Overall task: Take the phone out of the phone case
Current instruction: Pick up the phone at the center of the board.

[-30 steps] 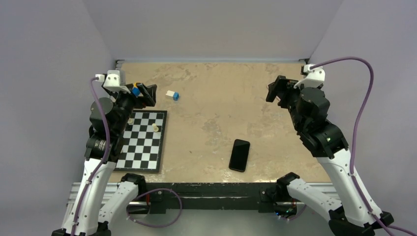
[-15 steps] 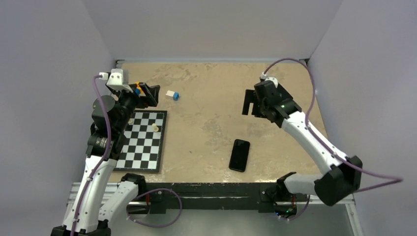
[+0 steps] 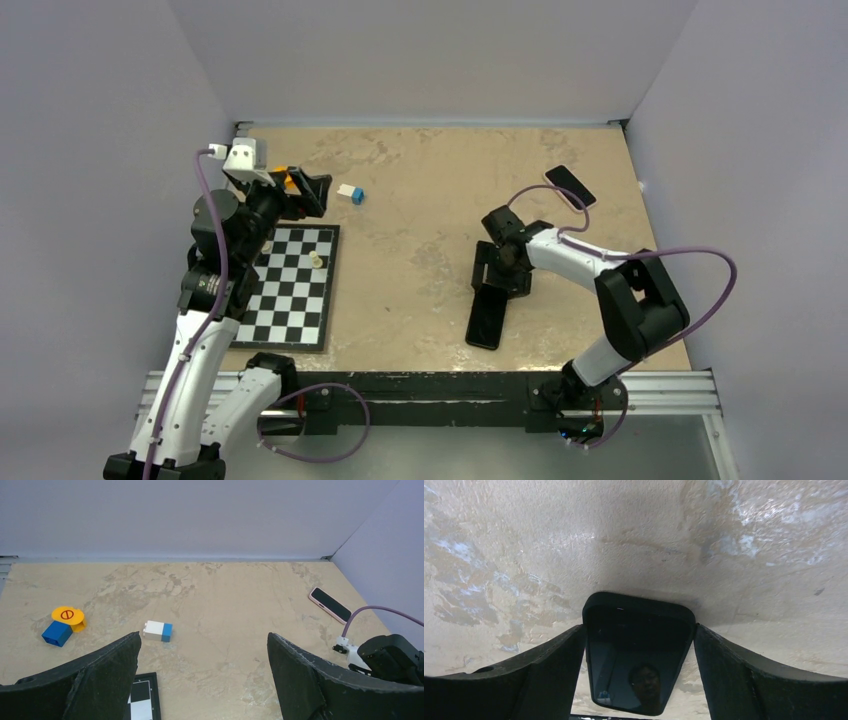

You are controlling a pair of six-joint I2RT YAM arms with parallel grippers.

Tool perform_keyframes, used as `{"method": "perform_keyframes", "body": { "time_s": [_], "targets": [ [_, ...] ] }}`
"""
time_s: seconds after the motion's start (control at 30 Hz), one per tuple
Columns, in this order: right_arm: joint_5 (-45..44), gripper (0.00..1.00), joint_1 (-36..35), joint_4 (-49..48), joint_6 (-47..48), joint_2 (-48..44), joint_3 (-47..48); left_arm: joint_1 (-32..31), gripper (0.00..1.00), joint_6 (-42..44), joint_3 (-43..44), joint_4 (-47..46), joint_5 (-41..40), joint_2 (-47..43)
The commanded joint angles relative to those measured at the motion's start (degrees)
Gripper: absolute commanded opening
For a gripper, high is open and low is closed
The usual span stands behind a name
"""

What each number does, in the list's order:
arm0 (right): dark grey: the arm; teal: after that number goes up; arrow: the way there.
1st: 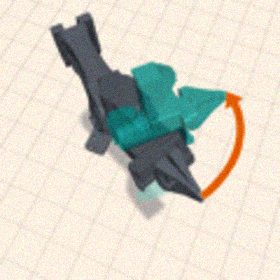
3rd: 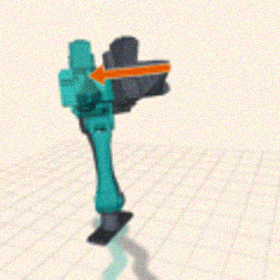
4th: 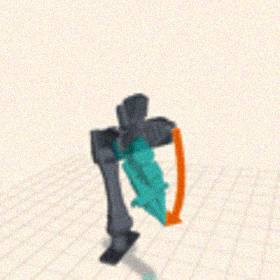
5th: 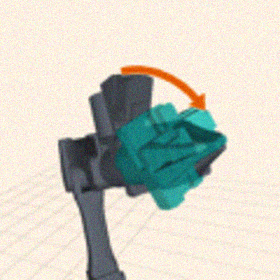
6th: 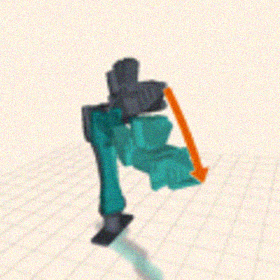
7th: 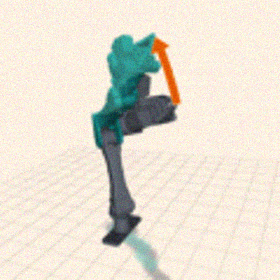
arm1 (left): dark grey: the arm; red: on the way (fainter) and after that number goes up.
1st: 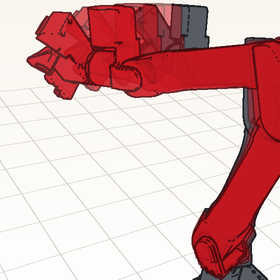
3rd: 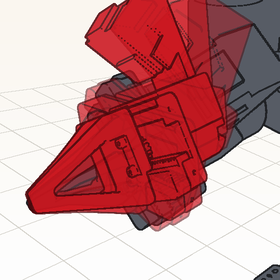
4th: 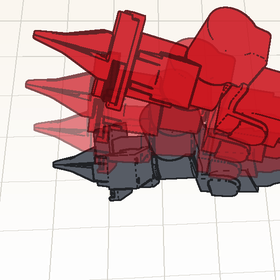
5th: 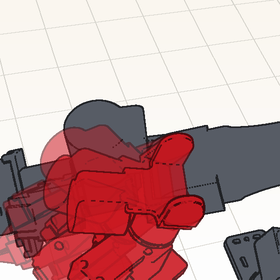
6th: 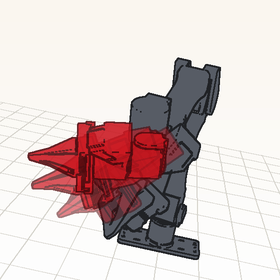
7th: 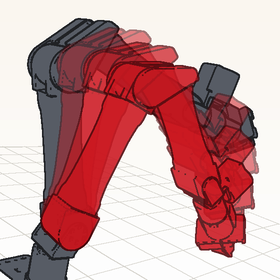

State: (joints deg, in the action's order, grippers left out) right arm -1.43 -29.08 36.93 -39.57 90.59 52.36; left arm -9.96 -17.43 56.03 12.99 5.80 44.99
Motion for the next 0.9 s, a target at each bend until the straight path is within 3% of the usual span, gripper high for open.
{"method": "perform_keyframes", "body": {
  "time_s": [0.0, 0.37, 0.57, 0.87],
  "targets": [
    [0.99, 0.83, -1.51, -3.21, -4.18, -1.76, -1.65, -0.44, 1.0, -1.14, 2.17, -1.3, 1.84, -0.09],
    [-3.09, 0.85, -7.09, -1.55, -10.12, -1.47, -4.13, -0.67, 1.0, -1.64, 2.13, -1.3, 2.28, 0.17],
    [-6.2, 0.94, -9.75, 0.52, -11.43, -0.06, -2.96, -0.81, 1.0, -1.73, 2.15, -1.28, 2.28, 0.58],
    [-5.31, 0.91, -11.22, -0.84, -10.37, 4.75, -4.84, -0.84, 0.99, -2.22, 2.15, -1.38, 3.12, 1.27]
  ]
}}
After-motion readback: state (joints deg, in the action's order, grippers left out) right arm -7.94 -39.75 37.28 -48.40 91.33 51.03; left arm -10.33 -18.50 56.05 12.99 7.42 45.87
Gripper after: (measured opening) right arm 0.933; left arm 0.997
